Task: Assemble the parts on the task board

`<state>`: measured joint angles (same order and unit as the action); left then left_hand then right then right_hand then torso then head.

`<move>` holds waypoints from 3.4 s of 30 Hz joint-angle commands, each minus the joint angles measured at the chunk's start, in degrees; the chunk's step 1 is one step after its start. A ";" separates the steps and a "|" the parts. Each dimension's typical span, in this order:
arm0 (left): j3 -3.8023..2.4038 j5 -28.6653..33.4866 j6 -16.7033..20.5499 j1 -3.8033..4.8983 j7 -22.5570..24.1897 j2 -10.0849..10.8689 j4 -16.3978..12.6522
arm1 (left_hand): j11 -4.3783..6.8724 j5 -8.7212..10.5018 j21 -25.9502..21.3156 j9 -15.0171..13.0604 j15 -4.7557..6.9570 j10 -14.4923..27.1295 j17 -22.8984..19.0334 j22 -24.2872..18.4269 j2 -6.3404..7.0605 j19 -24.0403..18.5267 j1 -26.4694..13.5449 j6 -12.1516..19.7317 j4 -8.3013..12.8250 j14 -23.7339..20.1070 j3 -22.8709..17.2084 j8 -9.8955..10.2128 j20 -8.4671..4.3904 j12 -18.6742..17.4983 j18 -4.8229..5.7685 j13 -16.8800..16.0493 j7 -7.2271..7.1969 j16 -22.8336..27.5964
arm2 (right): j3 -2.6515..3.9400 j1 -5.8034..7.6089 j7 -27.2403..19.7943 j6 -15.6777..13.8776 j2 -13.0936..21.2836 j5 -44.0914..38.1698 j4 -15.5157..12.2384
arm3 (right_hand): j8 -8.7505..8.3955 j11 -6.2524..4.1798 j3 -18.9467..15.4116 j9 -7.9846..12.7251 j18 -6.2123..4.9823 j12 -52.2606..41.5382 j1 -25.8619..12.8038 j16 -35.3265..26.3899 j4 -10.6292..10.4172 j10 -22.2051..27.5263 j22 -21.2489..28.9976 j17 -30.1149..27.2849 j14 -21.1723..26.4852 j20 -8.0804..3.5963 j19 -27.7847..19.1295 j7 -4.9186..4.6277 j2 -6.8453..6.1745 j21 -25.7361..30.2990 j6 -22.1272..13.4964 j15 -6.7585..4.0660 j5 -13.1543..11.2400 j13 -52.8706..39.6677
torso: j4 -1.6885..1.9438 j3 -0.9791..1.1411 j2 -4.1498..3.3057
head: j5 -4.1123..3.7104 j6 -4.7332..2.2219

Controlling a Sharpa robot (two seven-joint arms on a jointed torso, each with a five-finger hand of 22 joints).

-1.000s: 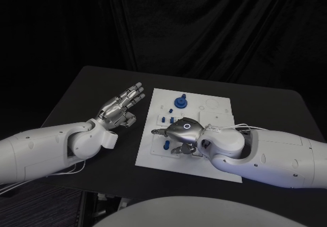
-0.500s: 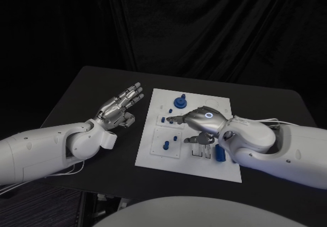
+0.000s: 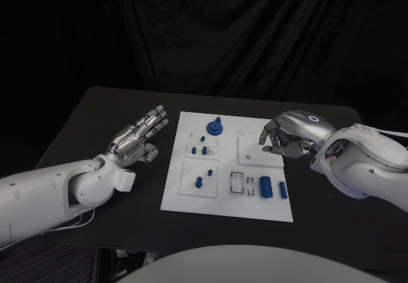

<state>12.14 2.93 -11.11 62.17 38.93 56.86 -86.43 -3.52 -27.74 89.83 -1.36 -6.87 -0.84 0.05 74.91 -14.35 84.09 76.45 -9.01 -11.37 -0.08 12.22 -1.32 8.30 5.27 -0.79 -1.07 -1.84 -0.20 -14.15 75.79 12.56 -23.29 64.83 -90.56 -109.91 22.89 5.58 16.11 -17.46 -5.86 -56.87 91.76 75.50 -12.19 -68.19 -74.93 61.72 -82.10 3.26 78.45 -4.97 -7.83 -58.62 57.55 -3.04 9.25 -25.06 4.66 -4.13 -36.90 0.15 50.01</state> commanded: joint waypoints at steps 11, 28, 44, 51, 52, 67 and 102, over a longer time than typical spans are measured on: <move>-0.05 0.20 0.10 -0.06 0.83 -0.19 -0.02 | -0.67 -0.43 0.17 -0.10 -0.26 -0.08 -0.05 15.09 0.34 5.91 0.35 -0.35 0.34 0.08 0.01 -0.23 0.53 0.36 0.79 -0.08 0.39 0.20 | -0.17 -6.20 19.90 5.14 3.48 5.56 -0.82 | 4.10 -6.30 -4.60 -4.08 4.18 -33.13 -30.56 14.50 -4.65 -21.81 -12.91 28.28 -7.90 -0.99 9.10 1.79 -1.54 -23.81 -0.96 -0.80 2.33 -64.94 | 0.12 -0.12 -0.23 | -4.77 -0.01; -0.05 0.20 -0.02 -0.07 1.03 0.03 -0.78 | -0.30 -0.43 0.17 -0.13 -0.61 -0.05 -0.05 15.09 0.29 5.91 0.35 -0.54 0.48 0.08 -0.04 -0.27 0.71 0.40 0.79 -0.07 0.89 0.20 | -0.17 -8.29 23.79 8.22 1.26 4.38 -0.74 | 2.40 -6.51 -4.07 -5.49 4.80 -33.13 -35.68 14.50 -4.82 -21.81 -13.71 28.28 -7.90 -1.53 9.99 2.03 -2.50 -27.15 -0.20 -1.49 2.08 -64.94 | 0.17 0.07 -0.10 | -6.42 -0.01; -0.05 0.20 -0.09 -0.07 0.82 0.43 -0.83 | -0.24 -0.53 0.17 -0.15 -0.69 -0.04 -0.05 15.09 0.25 5.91 0.46 -0.70 0.64 0.08 -0.13 -0.30 0.82 0.45 0.79 -0.07 1.10 0.20 | -0.17 -10.94 23.39 6.91 -1.54 1.87 0.46 | 5.17 -7.23 -4.34 -9.75 4.58 -33.13 -35.46 14.50 -4.81 -21.81 -13.41 28.28 -7.90 -1.95 9.54 2.83 -2.73 -26.51 0.06 -2.05 2.69 -64.94 | 0.16 -0.07 -0.21 | -6.38 -0.01; -0.05 0.20 -0.16 -0.07 0.55 0.48 -0.57 | -0.14 -0.58 0.17 -0.18 -0.72 -0.02 -0.05 15.09 0.25 5.91 0.55 -0.87 0.85 0.08 -0.21 -0.33 0.91 0.50 0.79 -0.07 1.62 0.20 | -0.17 -11.81 23.13 7.43 -3.15 1.58 1.84 | 5.70 -7.35 -4.39 -10.67 4.54 -33.13 -35.29 14.50 -4.85 -21.81 -13.35 28.28 -7.90 -2.03 9.44 2.97 -2.75 -26.37 0.02 -2.14 3.22 -64.94 | 0.06 0.11 -0.27 | -6.45 -0.01; -0.05 0.20 -0.17 -0.07 0.54 0.46 -0.56 | -0.10 -0.58 0.17 -0.19 -0.72 -0.02 -0.05 15.09 0.25 5.91 0.56 -0.92 0.89 0.08 -0.22 -0.34 0.96 0.51 0.79 -0.07 1.72 0.20 | -0.16 -11.90 23.15 7.59 -3.28 1.57 1.97 | 5.70 -7.35 -4.39 -10.67 4.54 -33.13 -35.29 14.50 -4.85 -21.81 -13.35 28.28 -7.90 -2.03 9.44 2.97 -2.75 -26.37 0.02 -2.14 3.22 -64.94 | 0.07 0.12 -0.24 | -6.44 -0.01; -0.04 0.20 -0.51 -0.09 0.22 0.43 -0.50 | -0.04 -0.82 0.17 -0.21 -0.76 0.00 -0.05 15.09 0.44 5.91 0.69 -1.08 1.22 0.08 -0.25 -0.38 1.20 0.58 0.79 -0.07 2.12 0.20 | -0.15 -14.25 24.41 12.46 -5.71 0.49 3.94 | 6.53 -7.59 -2.63 -14.67 4.25 -33.13 -33.57 14.50 -4.61 -21.81 -12.96 28.28 -7.90 -2.24 8.84 3.13 -1.74 -25.39 -1.80 -2.33 14.23 -64.94 | 0.21 0.03 -0.09 | -6.10 -0.01; -0.04 0.20 -0.71 -0.16 -0.66 0.33 -0.41 | 0.71 -0.94 0.17 -0.27 -0.92 0.01 -0.05 15.09 0.09 5.91 0.42 -1.60 1.36 0.08 -0.38 -0.50 1.70 0.80 0.79 -0.09 3.48 0.20 | 0.12 -12.49 16.85 -3.42 -5.81 21.53 -0.26 | 11.39 -8.74 4.62 -24.27 4.87 -33.13 -30.74 14.50 -4.26 -21.81 -13.77 28.28 -7.90 -3.21 9.95 4.33 -0.54 -28.12 -3.55 -3.32 25.19 -64.94 | 0.20 -0.08 -0.07 | -6.23 -0.01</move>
<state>12.16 2.95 -11.10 62.12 38.07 57.28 -86.79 -3.14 -28.43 89.83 -1.57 -7.28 -0.88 0.05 74.91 -13.90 84.08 76.90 -10.63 -10.26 -0.08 12.06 -1.55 9.52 5.70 -0.79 -1.08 1.31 -0.20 -14.03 63.44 30.75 -24.69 59.10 -72.11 -110.31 34.34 -2.86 17.45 -41.65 -1.33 -89.84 60.24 89.88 -19.25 -83.93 -74.91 74.92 -84.09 0.41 84.06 -1.30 -9.54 -87.03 53.34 -5.90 34.93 -74.94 4.87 -4.19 -36.96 -6.09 50.01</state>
